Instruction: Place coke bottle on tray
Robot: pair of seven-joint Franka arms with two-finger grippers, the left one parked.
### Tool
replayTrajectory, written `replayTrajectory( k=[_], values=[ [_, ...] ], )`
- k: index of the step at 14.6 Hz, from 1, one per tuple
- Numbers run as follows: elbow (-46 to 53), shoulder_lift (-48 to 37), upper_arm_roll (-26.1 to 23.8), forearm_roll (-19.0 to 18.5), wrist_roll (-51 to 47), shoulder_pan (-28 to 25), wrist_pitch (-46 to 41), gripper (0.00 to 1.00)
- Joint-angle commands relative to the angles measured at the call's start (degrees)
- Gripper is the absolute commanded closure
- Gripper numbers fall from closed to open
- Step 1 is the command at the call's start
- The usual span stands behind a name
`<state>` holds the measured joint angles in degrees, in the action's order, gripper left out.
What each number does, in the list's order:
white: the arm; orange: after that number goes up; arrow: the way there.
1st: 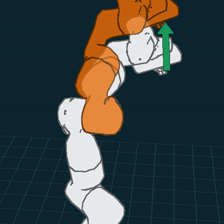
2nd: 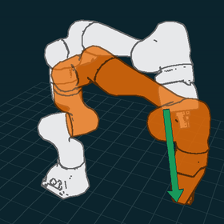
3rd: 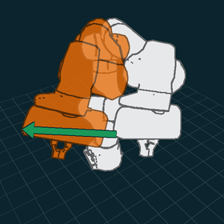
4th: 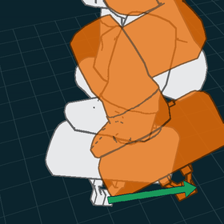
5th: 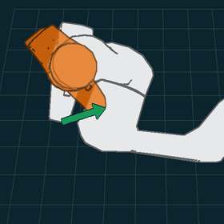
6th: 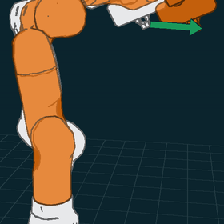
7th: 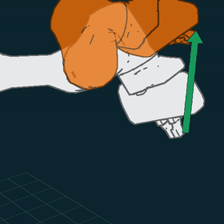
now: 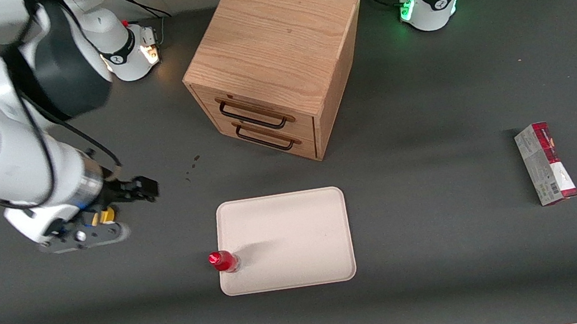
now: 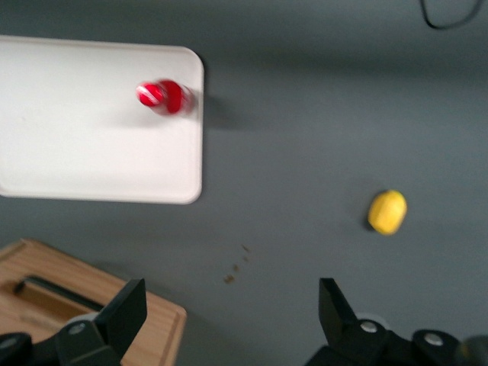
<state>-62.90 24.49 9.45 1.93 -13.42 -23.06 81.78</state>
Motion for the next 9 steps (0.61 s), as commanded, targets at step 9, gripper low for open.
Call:
replayTrajectory(
  k=[9],
  values=[
    [-20.86, -18.42, 0.84, -0.08, 20.17, 14.44, 4.27, 0.0]
  ],
)
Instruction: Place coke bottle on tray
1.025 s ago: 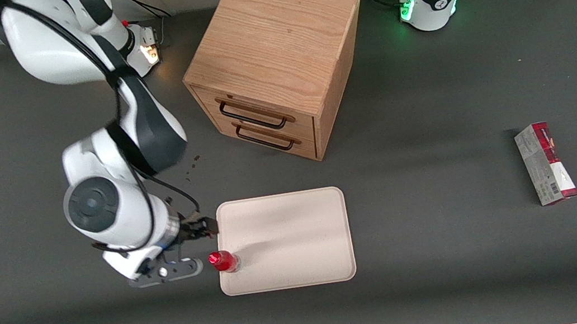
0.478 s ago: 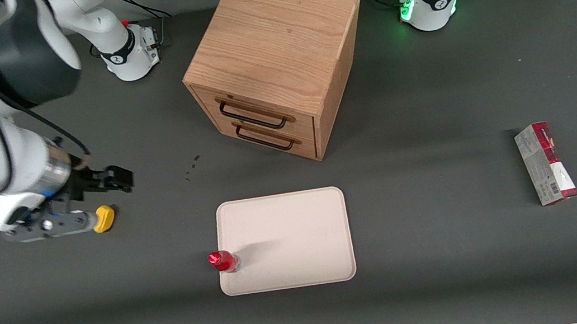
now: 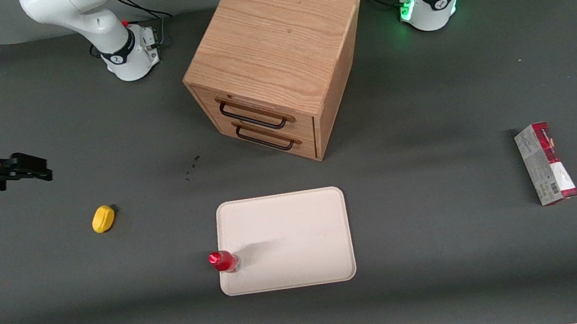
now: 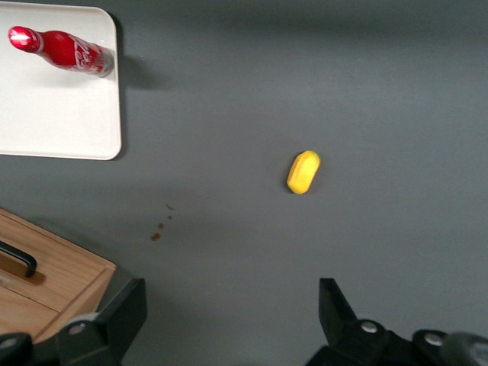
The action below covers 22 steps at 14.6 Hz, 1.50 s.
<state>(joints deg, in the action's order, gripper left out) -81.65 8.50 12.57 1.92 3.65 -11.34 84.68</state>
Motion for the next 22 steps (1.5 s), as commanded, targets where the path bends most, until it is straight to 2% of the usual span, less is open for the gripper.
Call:
replayTrajectory(
  k=[1, 3, 5, 10, 13, 22],
  values=[
    [-2.2, -2.61, -3.33, 0.01, 3.72, 5.16, 1.37, 0.0],
    [-4.38, -4.63, -7.97, -0.08, 3.73, 10.78, 3.46, 0.0],
    [-7.73, -6.39, -9.49, -0.6, 3.12, 12.65, 6.28, 0.0],
    [-6.51, -5.87, -9.31, -1.22, 2.76, 12.31, 6.11, 0.0],
    [-5.81, -5.78, -9.4, -4.73, 0.58, 12.04, 6.11, 0.0],
    [-5.81, -5.6, -8.79, -4.56, 0.04, 10.64, 5.76, 0.0]
  ],
)
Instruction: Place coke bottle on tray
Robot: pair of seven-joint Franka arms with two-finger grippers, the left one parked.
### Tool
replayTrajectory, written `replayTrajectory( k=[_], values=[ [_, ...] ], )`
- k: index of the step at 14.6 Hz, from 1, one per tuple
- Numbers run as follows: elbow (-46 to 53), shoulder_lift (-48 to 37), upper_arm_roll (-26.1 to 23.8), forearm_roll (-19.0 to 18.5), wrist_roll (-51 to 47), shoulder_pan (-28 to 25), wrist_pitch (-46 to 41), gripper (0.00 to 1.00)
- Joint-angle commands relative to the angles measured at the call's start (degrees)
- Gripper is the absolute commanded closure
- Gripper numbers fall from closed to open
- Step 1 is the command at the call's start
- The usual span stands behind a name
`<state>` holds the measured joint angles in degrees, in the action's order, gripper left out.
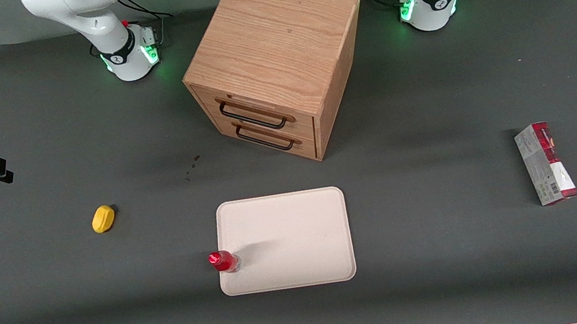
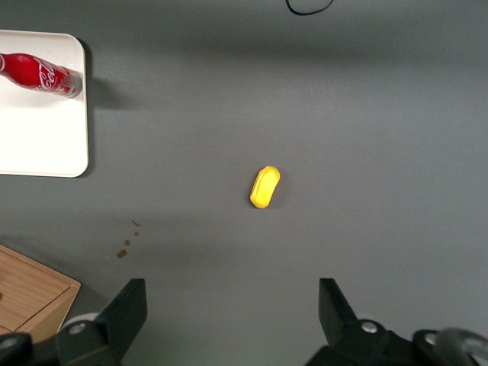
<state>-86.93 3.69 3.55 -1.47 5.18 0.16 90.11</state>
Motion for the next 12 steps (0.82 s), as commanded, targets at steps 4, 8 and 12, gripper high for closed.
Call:
replayTrajectory(
  k=[4, 8, 12],
  values=[
    [-0.52, -0.7, 1.9, -0.64, -1.05, -1.57, 0.33, 0.0],
    [-0.52, -0.7, 1.9, -0.64, -1.14, -1.48, 0.24, 0.0],
    [-0.52, -0.7, 1.81, -0.55, -1.14, -1.48, 0.24, 0.0]
  ],
)
